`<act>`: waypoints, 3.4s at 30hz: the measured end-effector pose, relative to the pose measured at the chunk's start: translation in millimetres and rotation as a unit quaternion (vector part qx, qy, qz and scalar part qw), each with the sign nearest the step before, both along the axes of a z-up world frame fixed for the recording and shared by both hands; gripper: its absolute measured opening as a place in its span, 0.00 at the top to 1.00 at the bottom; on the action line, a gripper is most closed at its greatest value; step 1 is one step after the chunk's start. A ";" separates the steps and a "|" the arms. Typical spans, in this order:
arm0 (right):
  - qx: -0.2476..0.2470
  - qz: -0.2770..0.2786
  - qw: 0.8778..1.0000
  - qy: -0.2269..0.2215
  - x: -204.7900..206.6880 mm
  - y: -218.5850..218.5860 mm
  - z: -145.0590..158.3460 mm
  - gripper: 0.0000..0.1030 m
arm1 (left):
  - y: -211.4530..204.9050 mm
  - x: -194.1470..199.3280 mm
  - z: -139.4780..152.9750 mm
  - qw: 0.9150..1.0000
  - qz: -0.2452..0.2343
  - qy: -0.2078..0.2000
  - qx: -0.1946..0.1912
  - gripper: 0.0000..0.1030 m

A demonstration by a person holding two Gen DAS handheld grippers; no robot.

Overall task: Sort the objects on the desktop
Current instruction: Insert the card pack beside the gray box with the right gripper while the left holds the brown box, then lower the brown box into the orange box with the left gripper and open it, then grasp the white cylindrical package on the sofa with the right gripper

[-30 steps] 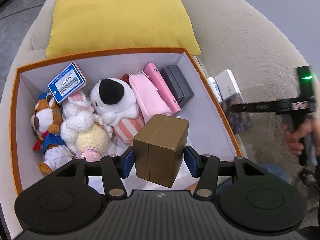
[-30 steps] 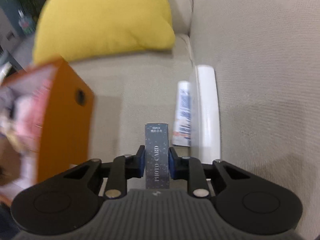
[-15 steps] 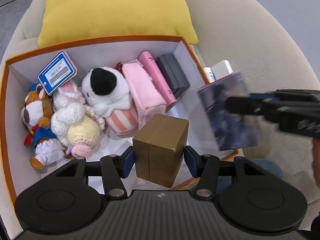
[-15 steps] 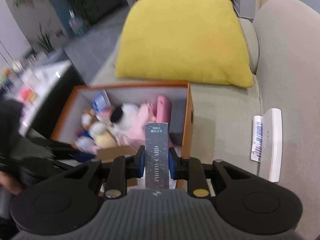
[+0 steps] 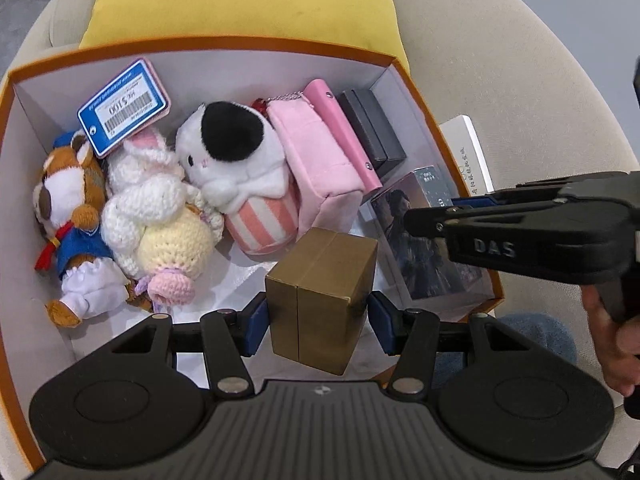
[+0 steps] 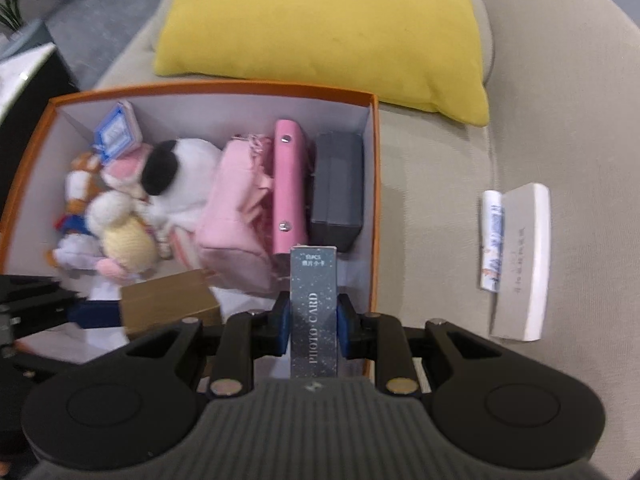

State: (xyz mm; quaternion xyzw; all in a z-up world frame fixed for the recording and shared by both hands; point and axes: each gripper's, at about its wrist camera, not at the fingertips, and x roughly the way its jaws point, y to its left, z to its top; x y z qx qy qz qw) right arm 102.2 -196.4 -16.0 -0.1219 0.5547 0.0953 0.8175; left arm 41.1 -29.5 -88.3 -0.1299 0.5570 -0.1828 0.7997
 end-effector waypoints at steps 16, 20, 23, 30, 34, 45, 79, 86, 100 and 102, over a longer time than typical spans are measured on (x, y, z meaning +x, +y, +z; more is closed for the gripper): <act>-0.090 0.003 0.996 -0.011 7.7 24.8 -20.3 0.75 | 2.6 7.4 -23.1 0.999 -0.002 0.021 -0.028 0.40; -0.051 0.013 0.998 -0.034 0.7 15.3 2.4 0.66 | -2.6 9.6 -24.6 0.999 0.001 0.028 -0.023 0.40; -0.018 0.021 0.997 -0.066 -12.2 1.2 27.3 0.64 | -9.7 10.7 -23.1 0.999 0.003 0.035 -0.018 0.40; 0.019 -0.013 0.991 -0.130 -34.0 -54.5 54.0 0.57 | -23.5 16.1 -14.2 0.998 0.022 0.051 -0.030 0.40; 0.042 -0.041 0.990 -0.126 -34.5 -82.1 38.6 0.57 | -40.2 26.3 -18.4 0.998 0.032 0.060 0.002 0.40; 0.114 -0.052 0.986 -0.114 -28.2 -109.5 10.1 0.57 | -70.1 49.6 -6.9 0.996 0.037 0.069 0.039 0.47; 0.189 -0.066 0.977 -0.077 -38.8 -129.6 -18.2 0.58 | -35.4 60.5 -10.8 0.993 0.096 0.048 -0.040 0.65; 0.182 -0.061 0.978 -0.078 -42.2 -129.0 -16.1 0.58 | -52.8 63.4 -10.2 0.994 0.097 0.042 -0.024 0.64; 0.051 -0.077 0.992 -0.091 -13.1 -199.2 1.1 0.58 | -86.9 71.0 51.2 0.999 0.031 -0.033 0.020 0.64; 0.026 -0.067 0.994 -0.081 3.2 -199.6 0.2 0.58 | -97.0 69.6 63.2 0.999 0.012 -0.046 0.009 0.64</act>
